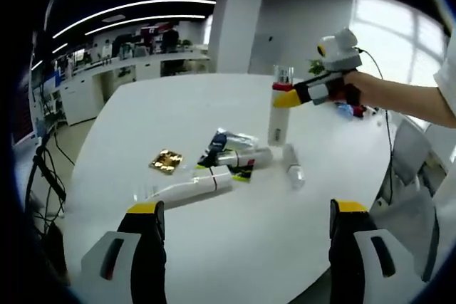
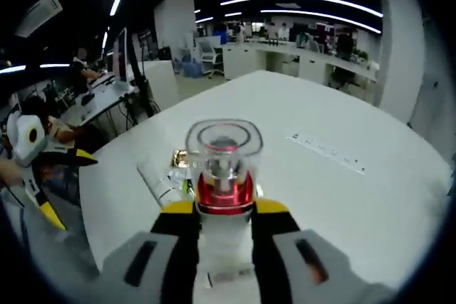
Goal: Arrange the skincare products in the storage area until every visible bottle or jar stands upright without overlapping.
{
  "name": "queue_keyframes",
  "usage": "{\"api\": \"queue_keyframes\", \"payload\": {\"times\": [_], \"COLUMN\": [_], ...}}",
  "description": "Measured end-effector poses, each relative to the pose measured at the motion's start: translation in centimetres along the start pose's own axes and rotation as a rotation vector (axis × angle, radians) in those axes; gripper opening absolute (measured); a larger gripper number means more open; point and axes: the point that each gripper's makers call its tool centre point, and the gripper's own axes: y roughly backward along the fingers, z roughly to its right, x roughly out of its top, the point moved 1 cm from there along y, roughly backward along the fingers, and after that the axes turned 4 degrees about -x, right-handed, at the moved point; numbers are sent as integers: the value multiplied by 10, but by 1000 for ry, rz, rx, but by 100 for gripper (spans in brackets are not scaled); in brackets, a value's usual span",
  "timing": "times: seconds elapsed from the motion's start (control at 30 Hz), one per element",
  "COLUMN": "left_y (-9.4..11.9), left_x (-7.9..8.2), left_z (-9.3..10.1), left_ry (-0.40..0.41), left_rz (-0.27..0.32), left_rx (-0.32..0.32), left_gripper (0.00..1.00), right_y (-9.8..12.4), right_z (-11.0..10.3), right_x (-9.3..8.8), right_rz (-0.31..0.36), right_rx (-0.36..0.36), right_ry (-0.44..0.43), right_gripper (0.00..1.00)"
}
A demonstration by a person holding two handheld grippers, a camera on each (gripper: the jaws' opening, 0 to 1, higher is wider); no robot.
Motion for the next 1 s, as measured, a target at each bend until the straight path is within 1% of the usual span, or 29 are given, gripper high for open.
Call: {"api": "queue_keyframes", "payload": {"times": [0.1, 0.23, 0.33, 0.43, 0.53, 0.67, 0.83, 1.0], "left_y": [-9, -17, -23, -29, -33, -34, -32, -28], "left_x": [7, 13, 15, 15, 17, 20, 25, 30], "left_z": [6, 15, 23, 34, 47, 56, 67, 74], "left_ry": [-33, -55, -64, -67, -71, -80, -88, -100], "left_rz": [4, 13, 14, 18, 23, 36, 61, 76], "left_rx": [-15, -41, -64, -92, -121, -144, -168, -174], "left_gripper": [93, 91, 89, 87, 85, 83, 74, 64], "right_y": [9, 22, 32, 41, 49, 56, 66, 74], "right_z": [-13, -30, -42, -55, -71, -95, -120, -133], "right_x": [-1, 0, 2, 5, 8, 8, 8, 11], "right_rz": [11, 22, 42, 69, 96, 111, 122, 137], "right_rx": [-3, -3, 2, 8, 20, 44, 80, 98], "right_ry": [6, 19, 4, -32, -65, -75, -81, -92], "right_gripper": [27, 27, 27, 27, 27, 27, 27, 27]}}
